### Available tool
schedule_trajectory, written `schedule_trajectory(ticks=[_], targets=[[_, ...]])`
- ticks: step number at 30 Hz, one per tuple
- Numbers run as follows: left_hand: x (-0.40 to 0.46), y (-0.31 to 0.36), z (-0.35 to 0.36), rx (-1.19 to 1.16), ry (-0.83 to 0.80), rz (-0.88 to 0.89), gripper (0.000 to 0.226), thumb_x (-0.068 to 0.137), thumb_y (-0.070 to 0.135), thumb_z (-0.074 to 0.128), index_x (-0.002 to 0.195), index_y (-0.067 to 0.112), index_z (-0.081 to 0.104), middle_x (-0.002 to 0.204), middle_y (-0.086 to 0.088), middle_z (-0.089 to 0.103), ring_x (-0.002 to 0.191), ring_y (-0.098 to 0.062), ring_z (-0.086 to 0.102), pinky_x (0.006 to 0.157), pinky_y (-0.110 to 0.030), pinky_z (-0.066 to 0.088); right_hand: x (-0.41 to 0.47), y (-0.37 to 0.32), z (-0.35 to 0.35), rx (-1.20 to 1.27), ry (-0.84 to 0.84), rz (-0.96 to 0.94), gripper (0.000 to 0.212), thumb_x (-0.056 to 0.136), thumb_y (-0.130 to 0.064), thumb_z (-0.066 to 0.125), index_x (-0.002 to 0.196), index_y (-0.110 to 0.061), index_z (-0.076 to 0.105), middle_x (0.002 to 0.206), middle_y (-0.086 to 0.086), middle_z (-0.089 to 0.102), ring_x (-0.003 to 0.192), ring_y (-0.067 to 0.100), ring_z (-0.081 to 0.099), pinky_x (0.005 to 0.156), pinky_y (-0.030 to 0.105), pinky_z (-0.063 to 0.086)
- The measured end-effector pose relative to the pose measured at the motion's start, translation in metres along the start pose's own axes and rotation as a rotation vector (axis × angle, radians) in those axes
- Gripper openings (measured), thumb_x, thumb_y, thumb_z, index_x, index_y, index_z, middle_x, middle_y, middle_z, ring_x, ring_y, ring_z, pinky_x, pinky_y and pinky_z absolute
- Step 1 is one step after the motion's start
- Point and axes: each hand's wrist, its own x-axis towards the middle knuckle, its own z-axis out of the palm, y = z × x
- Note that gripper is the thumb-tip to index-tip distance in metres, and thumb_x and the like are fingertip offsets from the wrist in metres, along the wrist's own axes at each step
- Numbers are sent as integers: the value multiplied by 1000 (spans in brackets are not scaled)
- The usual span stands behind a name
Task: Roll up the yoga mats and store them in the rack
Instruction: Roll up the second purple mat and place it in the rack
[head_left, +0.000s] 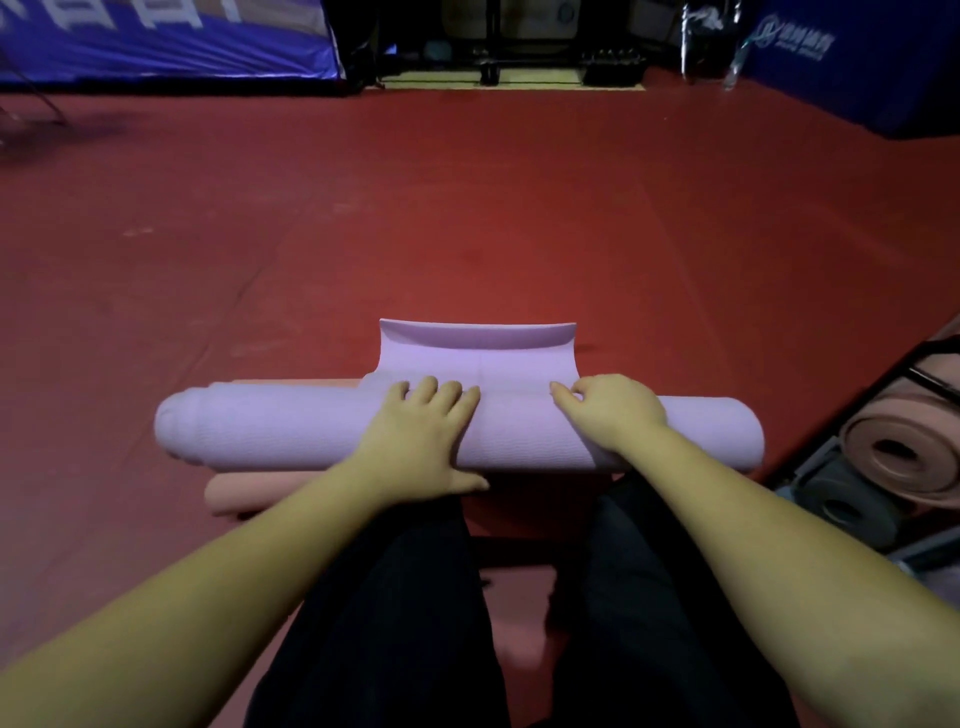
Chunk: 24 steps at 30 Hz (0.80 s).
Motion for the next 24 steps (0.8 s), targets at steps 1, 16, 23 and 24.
schedule_trajectory(ticks=[1, 16, 23, 24], targets=[[-4, 3, 6, 54, -6, -13, 108, 57, 83, 55, 140, 14, 43, 129, -10, 54, 107, -35, 53, 94, -52, 42, 2, -1, -2, -2, -21, -3, 60, 96, -62, 28, 103, -22, 71, 112, 7, 69, 106, 31, 60, 72, 33, 38], [-10, -8, -57, -238, -321, -32, 79, 59, 79, 66, 119, 33, 44, 111, 3, 60, 104, -25, 56, 75, -36, 43, -1, -20, -56, 78, -531, 67, 60, 95, -57, 38, 139, -20, 54, 151, 6, 44, 132, 23, 46, 101, 35, 33], [5, -15, -52, -440, -505, -89, 78, 52, 77, 72, 115, 37, 49, 108, 10, 64, 97, -19, 57, 78, -36, 45, 2, -16, -44, 53, -467, 12, 57, 97, -59, 39, 133, -20, 59, 150, 4, 47, 133, 23, 46, 106, 35, 34], [9, -18, -53, -498, -554, -112, 81, 51, 75, 74, 119, 38, 50, 110, 13, 63, 99, -18, 57, 83, -36, 46, 3, -14, -42, 28, -372, -50, 50, 100, -56, 37, 120, -21, 65, 142, 7, 54, 124, 24, 52, 100, 35, 38]])
